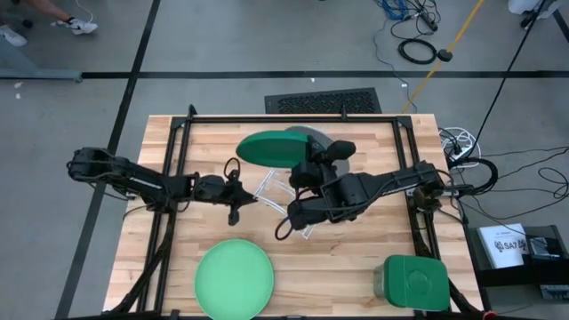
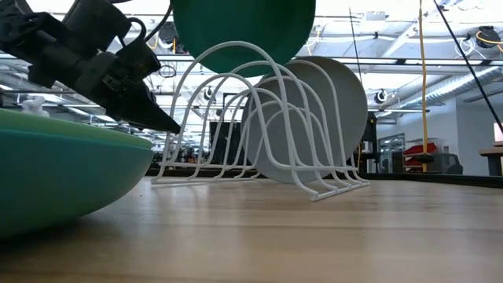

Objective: Sort dishes
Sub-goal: Put the dark green plate into the dish rack

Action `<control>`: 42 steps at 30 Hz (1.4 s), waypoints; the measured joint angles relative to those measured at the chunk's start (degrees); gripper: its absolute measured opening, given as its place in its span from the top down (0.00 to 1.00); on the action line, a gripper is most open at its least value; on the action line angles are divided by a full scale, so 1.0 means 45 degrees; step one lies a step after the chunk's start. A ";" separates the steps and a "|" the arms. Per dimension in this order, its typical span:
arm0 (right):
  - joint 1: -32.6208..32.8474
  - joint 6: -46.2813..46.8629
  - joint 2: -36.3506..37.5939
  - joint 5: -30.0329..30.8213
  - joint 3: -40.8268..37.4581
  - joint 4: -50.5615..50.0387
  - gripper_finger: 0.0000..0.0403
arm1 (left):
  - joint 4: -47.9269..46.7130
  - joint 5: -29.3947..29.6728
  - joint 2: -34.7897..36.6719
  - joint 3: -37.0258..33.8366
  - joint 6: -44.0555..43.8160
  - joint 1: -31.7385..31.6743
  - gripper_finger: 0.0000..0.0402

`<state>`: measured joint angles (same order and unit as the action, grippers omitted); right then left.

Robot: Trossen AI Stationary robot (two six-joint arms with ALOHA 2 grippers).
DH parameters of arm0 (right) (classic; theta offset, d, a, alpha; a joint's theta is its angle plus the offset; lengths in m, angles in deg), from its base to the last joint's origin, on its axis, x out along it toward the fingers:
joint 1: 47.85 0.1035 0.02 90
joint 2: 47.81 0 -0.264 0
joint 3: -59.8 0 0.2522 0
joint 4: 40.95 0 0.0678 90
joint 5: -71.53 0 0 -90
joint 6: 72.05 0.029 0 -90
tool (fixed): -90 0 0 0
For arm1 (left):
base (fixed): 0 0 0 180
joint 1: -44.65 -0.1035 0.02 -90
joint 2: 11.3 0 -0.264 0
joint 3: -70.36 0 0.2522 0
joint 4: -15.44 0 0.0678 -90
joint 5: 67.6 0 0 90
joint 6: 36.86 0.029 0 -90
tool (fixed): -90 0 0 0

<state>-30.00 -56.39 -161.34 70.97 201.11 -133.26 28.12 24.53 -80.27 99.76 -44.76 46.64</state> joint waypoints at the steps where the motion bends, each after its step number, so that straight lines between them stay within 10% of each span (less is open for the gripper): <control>1: 0.0074 0.0006 -0.0015 -0.0005 0.0000 -0.0003 1.00 | -0.0022 0.0153 0.0000 0.0000 -0.0078 0.0090 0.97; 24: 0.1662 0.3192 0.2680 -0.0304 -0.1008 -0.2497 1.00 | -0.0022 0.1058 0.0000 -0.0005 -0.0181 0.0509 0.99; 35: 0.2034 0.7833 0.7169 0.0053 -0.7643 -0.2201 1.00 | 0.0090 0.1286 -0.0005 -0.0014 -0.0688 0.0581 0.99; 42: 0.1246 0.6381 0.7561 -0.0024 -0.9949 0.1596 1.00 | 0.0259 0.1633 -0.0005 -0.0015 -0.1209 0.0663 0.99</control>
<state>-24.39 -27.68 -127.32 70.86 156.33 -126.08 29.29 31.88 -80.29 99.69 -50.20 49.62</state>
